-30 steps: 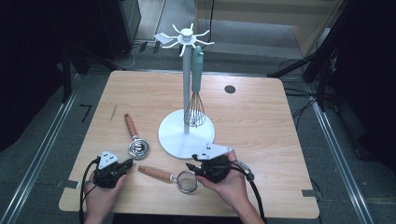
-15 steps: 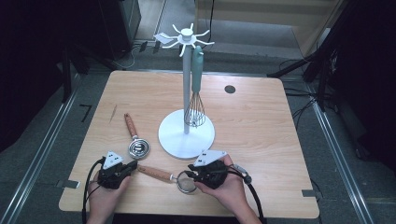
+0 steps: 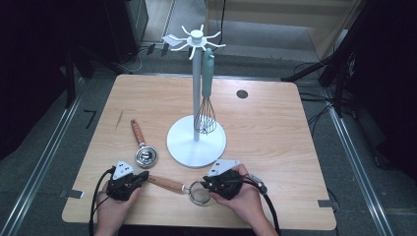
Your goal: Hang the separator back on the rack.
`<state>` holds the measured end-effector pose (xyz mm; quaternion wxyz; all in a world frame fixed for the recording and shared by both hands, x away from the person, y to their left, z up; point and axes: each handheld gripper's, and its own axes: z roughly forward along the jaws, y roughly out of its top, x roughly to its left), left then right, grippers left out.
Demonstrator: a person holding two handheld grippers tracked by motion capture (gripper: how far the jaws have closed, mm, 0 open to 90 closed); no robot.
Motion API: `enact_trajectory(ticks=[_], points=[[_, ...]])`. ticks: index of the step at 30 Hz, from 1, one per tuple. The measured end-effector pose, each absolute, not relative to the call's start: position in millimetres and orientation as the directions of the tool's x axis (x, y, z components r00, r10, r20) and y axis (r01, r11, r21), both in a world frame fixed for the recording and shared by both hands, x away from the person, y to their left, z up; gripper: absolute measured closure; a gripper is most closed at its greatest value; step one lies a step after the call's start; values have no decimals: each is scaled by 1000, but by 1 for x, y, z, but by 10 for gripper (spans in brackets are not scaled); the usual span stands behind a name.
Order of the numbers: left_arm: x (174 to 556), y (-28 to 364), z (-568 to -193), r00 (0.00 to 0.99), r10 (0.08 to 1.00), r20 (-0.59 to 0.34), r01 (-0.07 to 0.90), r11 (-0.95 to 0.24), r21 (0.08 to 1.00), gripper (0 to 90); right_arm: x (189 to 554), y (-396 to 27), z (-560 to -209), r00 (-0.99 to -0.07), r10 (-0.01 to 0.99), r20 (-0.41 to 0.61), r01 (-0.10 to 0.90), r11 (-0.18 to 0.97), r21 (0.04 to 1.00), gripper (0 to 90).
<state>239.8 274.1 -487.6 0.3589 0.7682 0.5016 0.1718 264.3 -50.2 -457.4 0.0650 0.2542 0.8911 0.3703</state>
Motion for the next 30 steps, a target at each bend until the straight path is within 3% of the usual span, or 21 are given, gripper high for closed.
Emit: enact_trajectory(ticks=[13, 23, 30], points=[[235, 265, -488, 456, 885, -90, 641, -256, 724, 900, 263, -50, -438, -877, 478, 52, 369, 600, 710, 752], [230, 253, -488, 492, 867, -84, 629, -287, 723, 900, 254, -14, -438, -923, 384, -26, 277, 708, 650, 718], [229, 247, -488, 502, 860, -91, 628, -290, 722, 900, 254, -5, -445, -933, 359, -27, 279, 769, 576, 687]])
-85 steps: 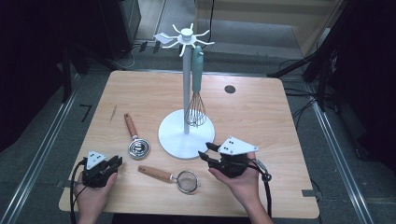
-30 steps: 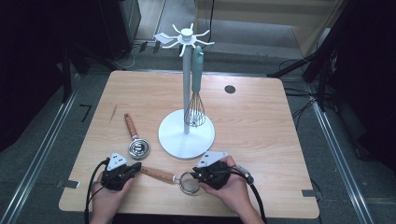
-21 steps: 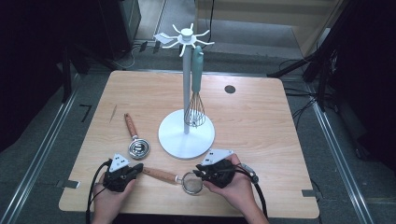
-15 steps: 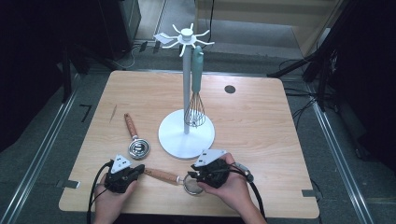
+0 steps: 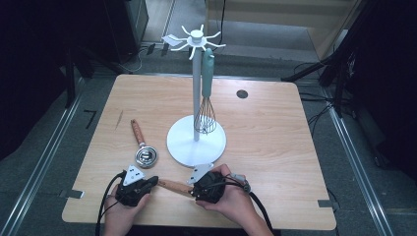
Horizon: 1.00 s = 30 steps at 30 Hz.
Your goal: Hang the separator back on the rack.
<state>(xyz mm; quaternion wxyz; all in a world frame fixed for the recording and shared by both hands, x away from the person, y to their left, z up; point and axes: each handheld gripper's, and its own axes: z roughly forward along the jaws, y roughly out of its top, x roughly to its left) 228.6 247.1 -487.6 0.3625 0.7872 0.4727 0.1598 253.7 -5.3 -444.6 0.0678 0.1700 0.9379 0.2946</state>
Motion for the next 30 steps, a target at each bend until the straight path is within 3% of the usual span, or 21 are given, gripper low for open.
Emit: enact_trajectory(ticks=[30], points=[[224, 231, -487, 548, 831, -98, 614, -320, 722, 900, 258, 15, -460, -951, 306, -38, 277, 900, 336, 662]])
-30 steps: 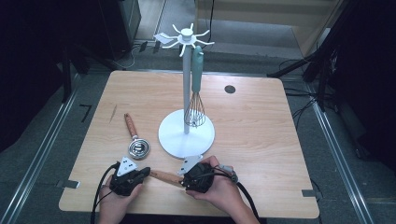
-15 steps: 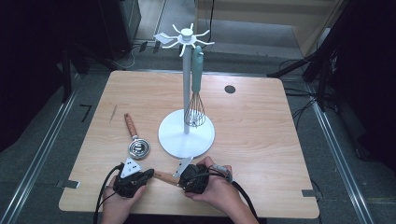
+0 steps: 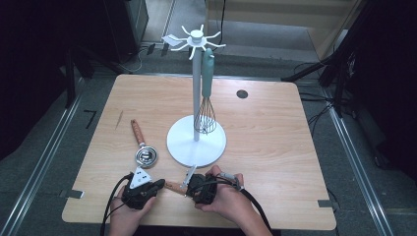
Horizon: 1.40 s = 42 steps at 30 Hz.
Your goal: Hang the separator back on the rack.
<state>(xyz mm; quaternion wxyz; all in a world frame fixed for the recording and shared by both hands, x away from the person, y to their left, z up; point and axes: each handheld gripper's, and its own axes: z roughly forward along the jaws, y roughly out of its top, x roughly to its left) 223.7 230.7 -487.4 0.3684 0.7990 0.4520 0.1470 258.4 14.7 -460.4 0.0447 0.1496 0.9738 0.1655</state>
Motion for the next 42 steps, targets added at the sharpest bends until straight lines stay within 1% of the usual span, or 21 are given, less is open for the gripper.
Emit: enact_trajectory(ticks=[6, 9, 22, 42], points=[[222, 227, -488, 556, 825, -101, 609, -322, 725, 900, 259, 17, -461, -951, 307, -36, 283, 911, 300, 664], [222, 226, -487, 562, 821, -98, 609, -330, 721, 900, 260, 17, -461, -952, 304, -25, 284, 913, 293, 690], [222, 226, -487, 566, 818, -100, 606, -330, 724, 900, 259, 16, -460, -953, 303, -21, 283, 912, 298, 715], [222, 227, -487, 565, 820, -95, 602, -330, 727, 900, 258, 15, -461, -956, 294, -24, 272, 911, 310, 721]])
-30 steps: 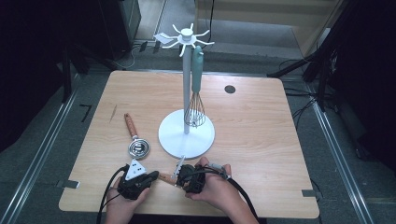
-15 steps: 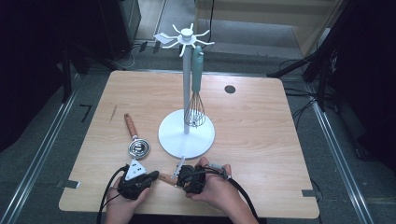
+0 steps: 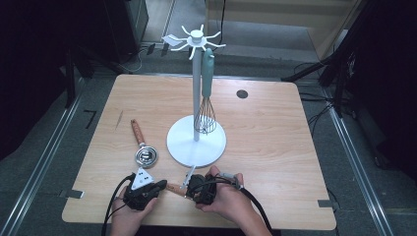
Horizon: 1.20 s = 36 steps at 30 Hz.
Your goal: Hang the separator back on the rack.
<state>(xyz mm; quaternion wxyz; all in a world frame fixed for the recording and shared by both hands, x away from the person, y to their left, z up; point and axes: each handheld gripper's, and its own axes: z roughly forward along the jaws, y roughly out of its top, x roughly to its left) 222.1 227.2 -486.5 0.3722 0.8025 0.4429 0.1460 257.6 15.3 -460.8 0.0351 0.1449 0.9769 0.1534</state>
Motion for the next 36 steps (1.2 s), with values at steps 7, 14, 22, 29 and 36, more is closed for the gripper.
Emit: enact_trajectory(ticks=[7, 14, 22, 29, 36], points=[[220, 231, -482, 548, 832, -91, 580, -299, 758, 900, 258, 13, -459, -952, 305, -13, 285, 904, 319, 724], [218, 248, -472, 516, 850, -105, 525, -218, 823, 847, 261, 6, -455, -944, 329, -11, 301, 877, 375, 727], [220, 268, -469, 464, 874, -146, 498, -121, 859, 589, 264, -9, -441, -926, 377, 13, 334, 804, 492, 728], [222, 287, -467, 408, 895, -180, 487, -46, 872, 424, 266, -28, -427, -911, 411, 35, 348, 722, 597, 729], [226, 304, -469, 345, 919, -190, 505, -11, 863, 285, 267, -44, -414, -896, 443, 46, 353, 644, 678, 729]])
